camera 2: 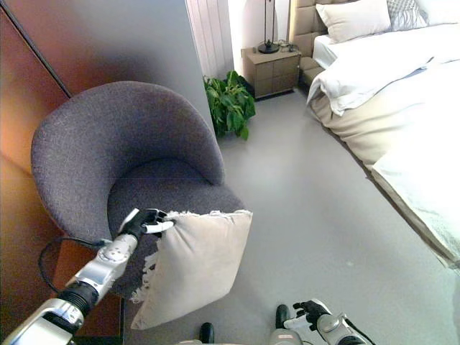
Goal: Pick up the pillow and put it on the sofa.
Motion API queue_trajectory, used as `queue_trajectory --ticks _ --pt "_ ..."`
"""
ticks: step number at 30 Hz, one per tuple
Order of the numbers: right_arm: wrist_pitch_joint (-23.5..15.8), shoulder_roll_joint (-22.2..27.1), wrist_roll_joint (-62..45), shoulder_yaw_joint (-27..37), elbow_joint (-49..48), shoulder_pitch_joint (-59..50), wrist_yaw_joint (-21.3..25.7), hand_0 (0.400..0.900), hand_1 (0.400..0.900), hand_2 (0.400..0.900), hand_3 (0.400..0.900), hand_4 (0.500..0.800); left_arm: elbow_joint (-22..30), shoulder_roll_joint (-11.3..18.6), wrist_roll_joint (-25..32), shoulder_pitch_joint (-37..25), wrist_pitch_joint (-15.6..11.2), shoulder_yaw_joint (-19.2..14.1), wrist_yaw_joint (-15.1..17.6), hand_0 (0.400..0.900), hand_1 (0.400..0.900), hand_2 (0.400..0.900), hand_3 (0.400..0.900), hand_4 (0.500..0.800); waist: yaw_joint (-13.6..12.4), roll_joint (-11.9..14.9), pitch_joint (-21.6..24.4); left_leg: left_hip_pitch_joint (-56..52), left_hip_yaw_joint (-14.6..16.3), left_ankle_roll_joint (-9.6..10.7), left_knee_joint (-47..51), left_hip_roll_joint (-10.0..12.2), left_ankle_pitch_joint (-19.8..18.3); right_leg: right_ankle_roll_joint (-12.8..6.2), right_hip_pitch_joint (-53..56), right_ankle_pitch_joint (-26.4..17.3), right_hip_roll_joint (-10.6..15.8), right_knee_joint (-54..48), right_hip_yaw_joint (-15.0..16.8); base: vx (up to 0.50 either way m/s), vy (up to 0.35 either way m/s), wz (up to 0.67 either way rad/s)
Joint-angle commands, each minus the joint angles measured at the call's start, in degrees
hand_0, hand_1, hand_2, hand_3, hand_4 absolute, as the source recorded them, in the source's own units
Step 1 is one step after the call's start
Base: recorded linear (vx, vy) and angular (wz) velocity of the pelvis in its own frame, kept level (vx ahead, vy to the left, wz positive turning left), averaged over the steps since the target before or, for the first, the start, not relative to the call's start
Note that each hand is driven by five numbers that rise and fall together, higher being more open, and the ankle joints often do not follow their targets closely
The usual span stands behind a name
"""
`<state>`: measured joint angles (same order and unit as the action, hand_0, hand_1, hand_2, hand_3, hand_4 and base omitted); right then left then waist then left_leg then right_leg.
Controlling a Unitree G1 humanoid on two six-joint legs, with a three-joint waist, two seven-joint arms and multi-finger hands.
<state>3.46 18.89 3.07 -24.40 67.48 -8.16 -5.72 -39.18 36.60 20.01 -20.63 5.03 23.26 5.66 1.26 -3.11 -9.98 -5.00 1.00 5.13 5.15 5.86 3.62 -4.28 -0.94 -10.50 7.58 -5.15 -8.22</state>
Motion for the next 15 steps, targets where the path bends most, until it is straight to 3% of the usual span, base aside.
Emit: queue_trajectory --ticks 1,8,13,15 --pt "0.28 2.43 0.82 -2.49 2.23 1.86 -0.55 0.9 0.9 0.9 0.9 0.8 2.8 11.24 2.19 -18.24 -4.57 -5.82 0.09 0.4 0.4 0.4 0.4 0.5 -0.75 0.65 6.17 1.18 1.41 -4.1 -4.56 -5.76 -4.81 -1.0 4.48 10.08 -0.7 5.06 -0.53 0.03 -0.015 0.05" --pt "-0.51 2.07 0.49 -1.99 5.29 1.93 -1.03 0.9 0.9 0.9 0.9 0.8 0.74 18.35 5.87 -28.21 -2.55 -3.06 -4.16 0.4 0.4 0.4 0.4 0.5 -0.78 0.01 7.92 0.96 1.4 -4.05 -3.96 -5.74 -4.42 -1.33 4.74 9.9 -0.89 4.59 -0.44 0.03 -0.014 0.04" --pt "-1.06 2.48 0.04 -1.88 5.7 2.68 -1.15 0.9 0.9 0.9 0.9 0.8 -4.03 23.28 9.03 -36.87 -0.95 1.08 -5.29 0.4 0.4 0.4 0.4 0.5 -0.3 -0.47 8.94 0.78 1.7 -4.05 -3.59 -5.71 -4.17 -1.58 4.79 9.72 -1.1 4.45 -0.31 0.06 -0.009 0.01" --pt "-1.12 2.44 -0.19 -1.84 5.88 2.96 -1.07 0.9 0.9 0.9 0.9 0.8 -6.44 24.76 9.64 -39.96 0.0 2.49 -4.0 0.4 0.4 0.4 0.4 0.5 -0.18 -0.65 9.26 0.71 1.77 -4.05 -3.23 -5.73 -3.98 -1.65 4.83 9.6 -1.26 4.19 -0.25 0.06 -0.002 0.01"
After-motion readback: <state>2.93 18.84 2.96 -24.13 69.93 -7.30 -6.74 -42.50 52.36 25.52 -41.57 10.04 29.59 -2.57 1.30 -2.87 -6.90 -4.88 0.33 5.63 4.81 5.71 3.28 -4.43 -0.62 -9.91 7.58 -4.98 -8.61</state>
